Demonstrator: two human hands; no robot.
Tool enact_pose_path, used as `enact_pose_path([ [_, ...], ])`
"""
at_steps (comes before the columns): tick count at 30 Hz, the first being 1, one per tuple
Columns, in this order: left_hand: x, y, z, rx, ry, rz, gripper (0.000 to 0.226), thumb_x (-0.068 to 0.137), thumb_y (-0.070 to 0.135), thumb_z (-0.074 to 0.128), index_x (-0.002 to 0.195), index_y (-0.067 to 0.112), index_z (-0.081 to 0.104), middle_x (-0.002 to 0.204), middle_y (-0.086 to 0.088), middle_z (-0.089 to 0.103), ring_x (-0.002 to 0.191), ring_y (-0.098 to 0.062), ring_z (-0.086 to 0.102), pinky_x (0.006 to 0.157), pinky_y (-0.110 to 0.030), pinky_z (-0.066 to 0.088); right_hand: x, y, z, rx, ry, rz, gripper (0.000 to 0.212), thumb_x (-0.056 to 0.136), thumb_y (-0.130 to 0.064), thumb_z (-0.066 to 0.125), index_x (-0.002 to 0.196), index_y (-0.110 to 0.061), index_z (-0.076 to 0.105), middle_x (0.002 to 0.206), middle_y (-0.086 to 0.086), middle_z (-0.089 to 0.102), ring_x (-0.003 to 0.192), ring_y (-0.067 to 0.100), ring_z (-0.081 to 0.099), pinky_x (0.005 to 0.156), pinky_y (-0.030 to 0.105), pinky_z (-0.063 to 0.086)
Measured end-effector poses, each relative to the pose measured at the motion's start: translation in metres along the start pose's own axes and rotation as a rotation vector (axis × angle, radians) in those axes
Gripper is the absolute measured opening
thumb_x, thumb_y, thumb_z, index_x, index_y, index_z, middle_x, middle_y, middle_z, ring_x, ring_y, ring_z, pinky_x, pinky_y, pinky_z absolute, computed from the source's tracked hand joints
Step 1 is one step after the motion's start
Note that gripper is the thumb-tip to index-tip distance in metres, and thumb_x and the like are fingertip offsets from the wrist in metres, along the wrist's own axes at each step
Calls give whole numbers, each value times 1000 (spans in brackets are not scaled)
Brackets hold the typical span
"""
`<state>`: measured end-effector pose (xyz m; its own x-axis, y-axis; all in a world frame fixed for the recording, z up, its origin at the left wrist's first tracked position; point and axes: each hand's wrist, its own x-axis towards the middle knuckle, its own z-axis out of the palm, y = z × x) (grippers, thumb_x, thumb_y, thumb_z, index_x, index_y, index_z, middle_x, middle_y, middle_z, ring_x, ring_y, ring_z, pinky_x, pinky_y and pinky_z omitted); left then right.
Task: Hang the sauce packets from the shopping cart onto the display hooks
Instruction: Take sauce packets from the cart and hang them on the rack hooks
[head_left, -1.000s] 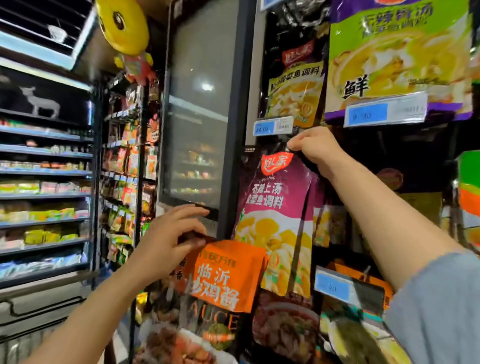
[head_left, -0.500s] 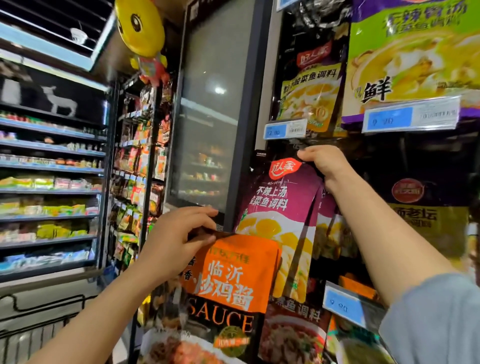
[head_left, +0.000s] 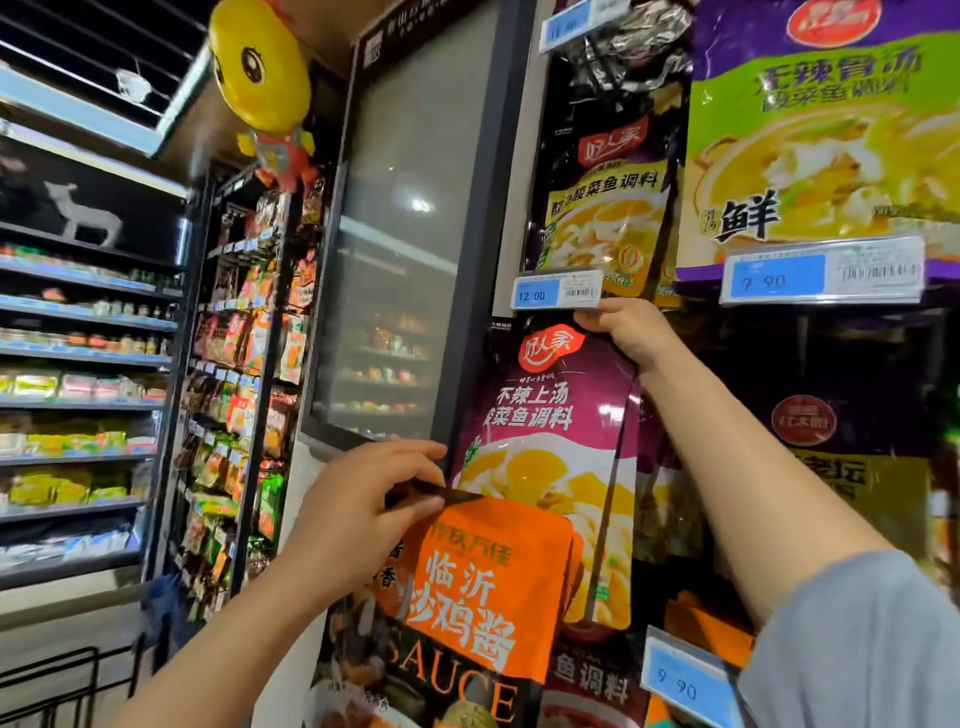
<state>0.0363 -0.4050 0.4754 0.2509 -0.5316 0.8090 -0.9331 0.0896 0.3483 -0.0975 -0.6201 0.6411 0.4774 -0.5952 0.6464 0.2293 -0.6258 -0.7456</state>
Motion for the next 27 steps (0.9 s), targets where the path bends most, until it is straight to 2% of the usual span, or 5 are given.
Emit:
enact_pose_path([
  [5, 5, -3, 9, -43, -42, 9, 16, 71, 43, 57, 86, 43, 64, 112, 39, 50, 113, 7, 48, 99, -33, 41, 1, -2, -7, -276, -10, -70, 28, 85, -6, 65, 112, -7, 67, 111, 8, 67, 100, 19, 63, 94, 34, 48],
  [12, 5, -4, 17, -15, -33, 18, 12, 79, 38, 66, 91, 38, 68, 106, 33, 57, 104, 2, 53, 91, -33, 45, 0, -11, -6, -814, 74, -255, 30, 87, -17, 63, 117, -14, 66, 121, 5, 64, 113, 20, 57, 94, 32, 46],
  [16, 2, -5, 15, 4, -39, 28, 13, 73, 48, 55, 86, 50, 59, 87, 25, 63, 90, 0, 54, 81, -38, 47, -8, -15, -4, -644, 65, -219, 26, 88, -13, 62, 113, -13, 67, 113, 7, 68, 104, 24, 62, 92, 37, 49],
  [19, 5, -4, 13, -18, 21, 35, 16, 72, 45, 56, 86, 41, 65, 81, 28, 58, 87, -4, 55, 82, -42, 46, -7, -18, -3, -486, 92, -186, 21, 87, -8, 63, 107, -5, 68, 108, 11, 68, 96, 21, 64, 86, 35, 51],
  [27, 15, -5, 15, -15, 45, 41, 7, 79, 33, 69, 84, 38, 66, 78, 30, 54, 87, -5, 53, 84, -43, 44, 12, -16, -3, -507, 89, -25, 24, 82, -3, 67, 106, -5, 69, 116, 8, 66, 108, 20, 59, 94, 31, 47],
])
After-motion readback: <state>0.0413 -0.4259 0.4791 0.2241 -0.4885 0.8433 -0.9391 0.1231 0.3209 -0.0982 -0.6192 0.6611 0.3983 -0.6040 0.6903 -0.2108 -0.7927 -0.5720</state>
